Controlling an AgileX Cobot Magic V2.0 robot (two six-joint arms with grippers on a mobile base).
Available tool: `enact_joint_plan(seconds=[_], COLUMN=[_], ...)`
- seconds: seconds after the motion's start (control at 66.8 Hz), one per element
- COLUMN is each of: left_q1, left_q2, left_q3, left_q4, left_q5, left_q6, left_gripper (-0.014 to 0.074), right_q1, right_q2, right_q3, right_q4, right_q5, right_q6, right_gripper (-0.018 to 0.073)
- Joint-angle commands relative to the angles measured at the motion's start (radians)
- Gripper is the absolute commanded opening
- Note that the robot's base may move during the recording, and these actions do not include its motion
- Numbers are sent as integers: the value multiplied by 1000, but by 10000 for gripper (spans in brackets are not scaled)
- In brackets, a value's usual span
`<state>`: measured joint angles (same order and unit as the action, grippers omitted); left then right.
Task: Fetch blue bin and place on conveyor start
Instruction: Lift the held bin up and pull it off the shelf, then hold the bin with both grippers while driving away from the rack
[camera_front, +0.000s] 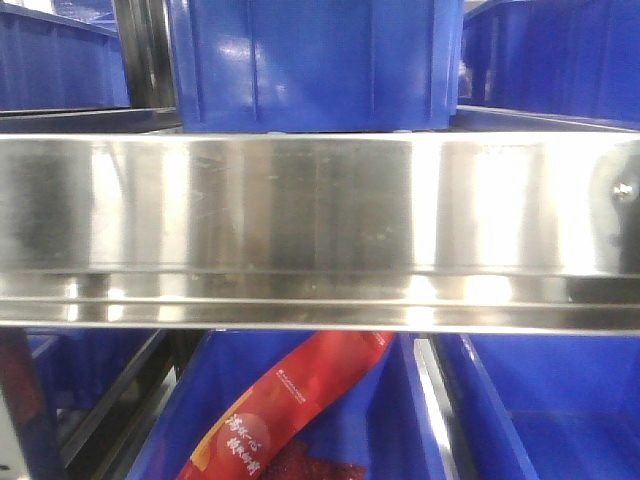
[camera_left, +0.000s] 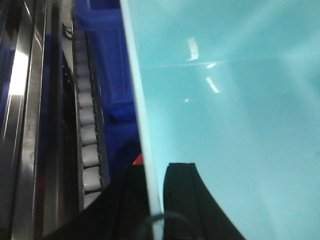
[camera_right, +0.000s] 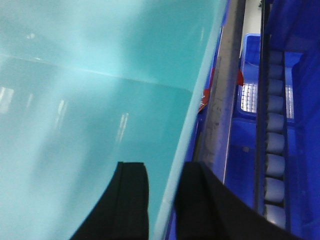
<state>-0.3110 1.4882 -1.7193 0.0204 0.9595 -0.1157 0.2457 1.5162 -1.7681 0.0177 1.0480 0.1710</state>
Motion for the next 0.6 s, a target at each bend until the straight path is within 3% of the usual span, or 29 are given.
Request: enact_joint_plan(seconds=[0.0,0.344,0.584], left_q1=[-14,-14,-14], left_q2=[-15,-15,-15], left_q3=[-11,-11,-11], left_q4=[-36,-36,-36], left_q5=[-91,-406,-501], left_q6=[10,10,10], left_gripper=[-111,-111,-111], right_q1=[-4,-4,-4], right_q2=[-3,-3,-3], right_q3=[-7,-7,-7], right_q4=[-12,-12,-12], right_q5=[-53,-60,-61], right_q6=[16,16,16], right_gripper=[-153,-153,-153])
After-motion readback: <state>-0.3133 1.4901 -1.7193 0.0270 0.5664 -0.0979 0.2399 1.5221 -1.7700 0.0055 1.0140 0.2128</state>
